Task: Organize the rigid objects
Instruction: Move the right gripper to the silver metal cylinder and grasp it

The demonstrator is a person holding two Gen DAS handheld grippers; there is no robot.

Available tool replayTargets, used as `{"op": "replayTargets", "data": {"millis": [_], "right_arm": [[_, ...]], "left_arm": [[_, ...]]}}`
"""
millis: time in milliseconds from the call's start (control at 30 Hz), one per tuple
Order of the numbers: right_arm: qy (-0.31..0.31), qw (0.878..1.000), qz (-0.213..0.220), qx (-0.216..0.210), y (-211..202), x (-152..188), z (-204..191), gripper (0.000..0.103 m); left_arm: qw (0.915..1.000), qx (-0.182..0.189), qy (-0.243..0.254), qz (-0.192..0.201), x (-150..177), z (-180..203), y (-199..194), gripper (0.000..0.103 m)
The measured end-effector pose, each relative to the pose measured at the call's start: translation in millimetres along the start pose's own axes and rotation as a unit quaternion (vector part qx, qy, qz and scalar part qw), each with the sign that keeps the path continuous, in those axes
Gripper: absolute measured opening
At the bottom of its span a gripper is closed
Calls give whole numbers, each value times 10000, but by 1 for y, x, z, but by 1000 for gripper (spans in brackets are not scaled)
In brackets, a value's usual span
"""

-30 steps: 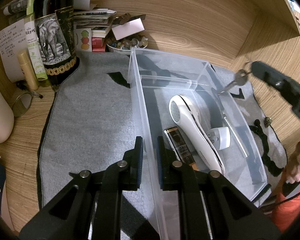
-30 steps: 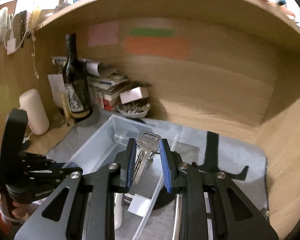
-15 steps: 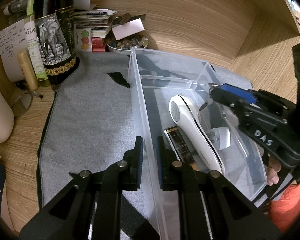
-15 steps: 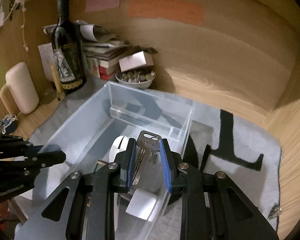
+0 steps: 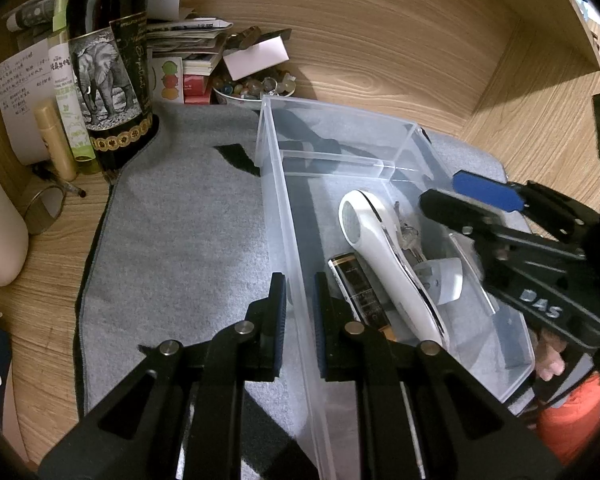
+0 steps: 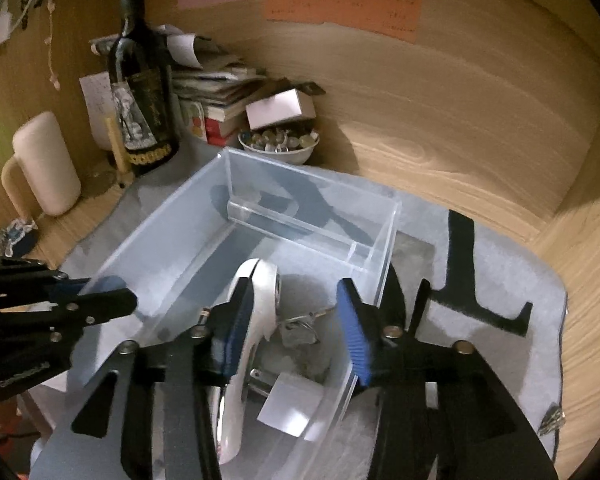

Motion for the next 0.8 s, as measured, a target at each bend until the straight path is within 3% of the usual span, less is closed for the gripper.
{"op": "replayTargets", "data": {"millis": [367,600,800], "right_arm": [[233,9978,581,201,-50,-5,19,77],[549,9947,626,597,-67,7,50,78],[899,9902,416,985,-74,31,84,79]], "left_arm": [[10000,10,-12,2,0,-1,0,12],[10000,13,-20,5,0,-1,1,12],[10000,14,-24,6,0,-1,1,12]]}}
Point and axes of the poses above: each gripper's, at about its wrist camera, not at the fingertips, and y roughly the way its jaws point, z to its right, x to its underside, the point moved 3 cm from there along y, roughly the way its jaws point, and after that the axes turned 3 degrees about -y, right-handed, at the moved point
